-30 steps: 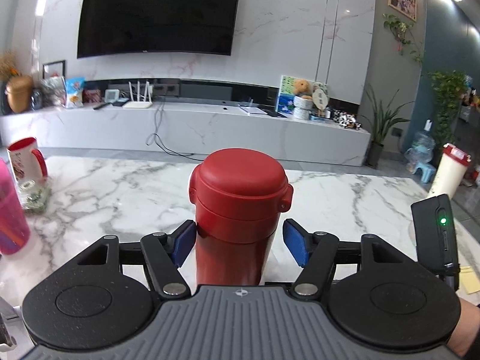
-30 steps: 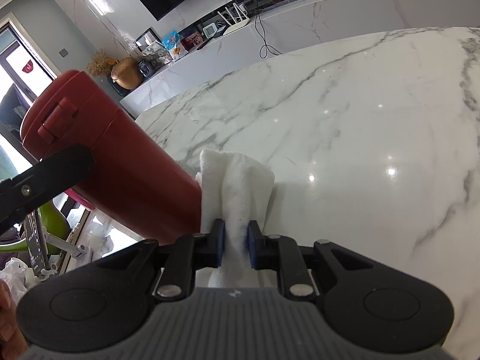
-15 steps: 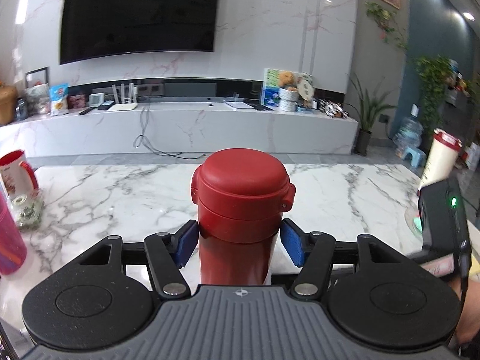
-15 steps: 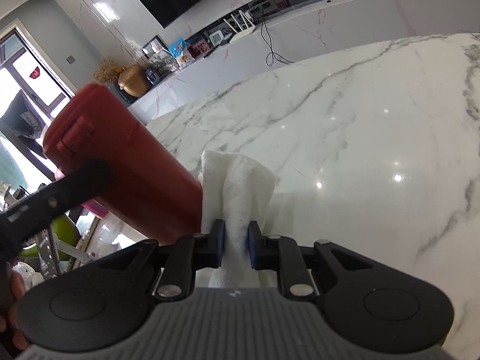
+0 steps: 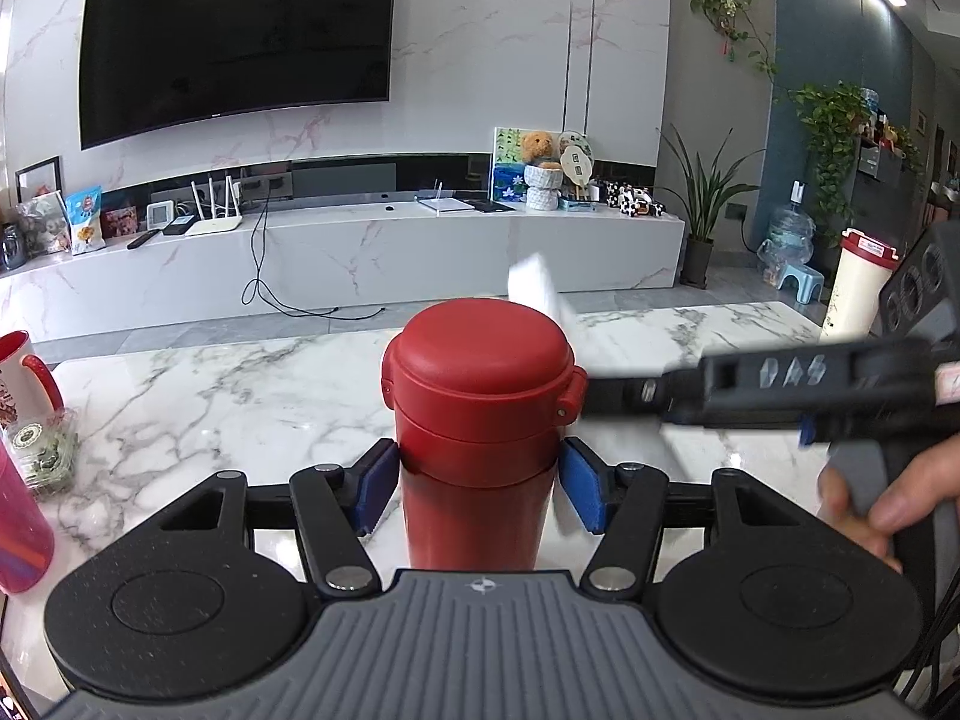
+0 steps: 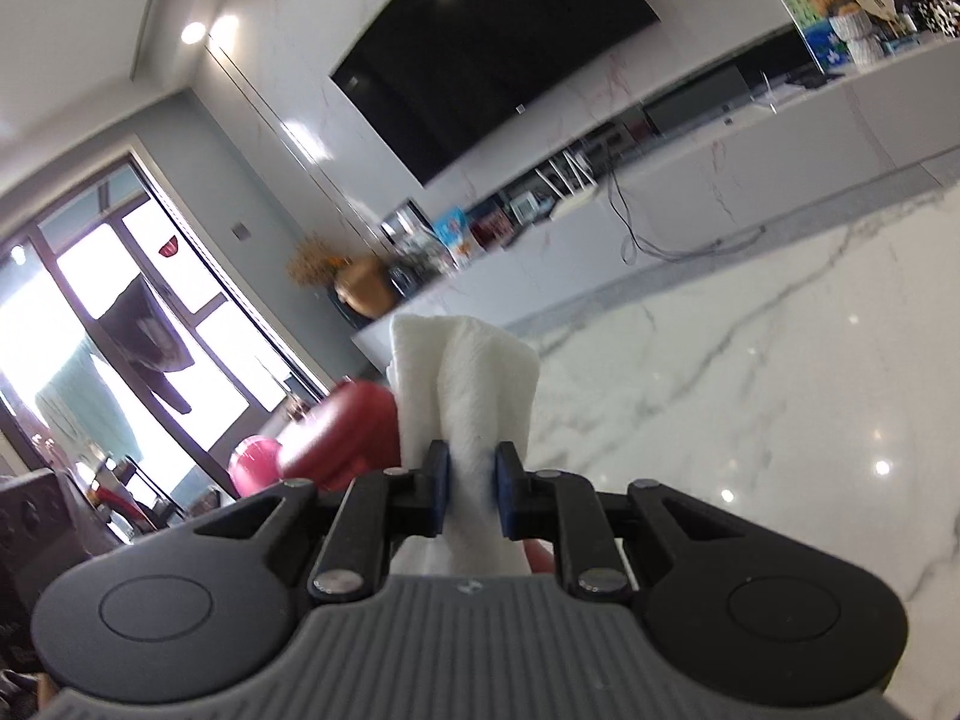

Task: Clean container
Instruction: 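Wipe the thermos side with the towel while the left tool holds it upright, then rub the towel around the thermos while the left tool turns it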

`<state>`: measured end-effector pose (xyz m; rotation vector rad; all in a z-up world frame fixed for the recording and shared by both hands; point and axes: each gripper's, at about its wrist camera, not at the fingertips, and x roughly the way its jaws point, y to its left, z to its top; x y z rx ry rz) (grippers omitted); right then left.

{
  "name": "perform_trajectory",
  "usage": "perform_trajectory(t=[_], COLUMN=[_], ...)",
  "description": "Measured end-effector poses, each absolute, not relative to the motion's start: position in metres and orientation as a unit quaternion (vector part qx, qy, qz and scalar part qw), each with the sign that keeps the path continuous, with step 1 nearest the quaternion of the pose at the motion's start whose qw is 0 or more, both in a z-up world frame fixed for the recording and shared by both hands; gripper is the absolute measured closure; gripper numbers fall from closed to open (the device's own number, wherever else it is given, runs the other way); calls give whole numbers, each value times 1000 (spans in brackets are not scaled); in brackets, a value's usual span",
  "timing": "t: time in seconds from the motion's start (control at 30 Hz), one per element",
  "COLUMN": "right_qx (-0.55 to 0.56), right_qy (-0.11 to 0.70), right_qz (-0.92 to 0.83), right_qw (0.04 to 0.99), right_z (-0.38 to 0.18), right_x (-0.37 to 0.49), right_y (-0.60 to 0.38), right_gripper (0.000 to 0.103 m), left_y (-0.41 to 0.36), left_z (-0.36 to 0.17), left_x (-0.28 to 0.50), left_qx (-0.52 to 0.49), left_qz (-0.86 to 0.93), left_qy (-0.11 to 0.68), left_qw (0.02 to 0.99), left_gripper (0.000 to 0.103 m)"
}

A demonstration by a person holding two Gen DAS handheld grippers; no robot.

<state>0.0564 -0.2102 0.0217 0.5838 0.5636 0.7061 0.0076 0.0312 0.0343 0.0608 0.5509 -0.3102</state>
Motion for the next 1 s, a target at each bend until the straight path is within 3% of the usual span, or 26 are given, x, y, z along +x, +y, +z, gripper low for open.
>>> perform_trajectory(t=[0.23, 1.0], right_qx=[283, 178], right_qy=[254, 423], right_qz=[341, 262], right_qw=[860, 849], right_z=[28, -28], right_x=[55, 61], right_y=[-210, -178], right_gripper=[84, 84], left_y=[35, 35], left_z=[35, 35], left_x=[11, 11], left_qx=[30, 30], left_qz=[-154, -152], left_qy=[272, 275], left_qw=[949, 949], left_gripper=[47, 47])
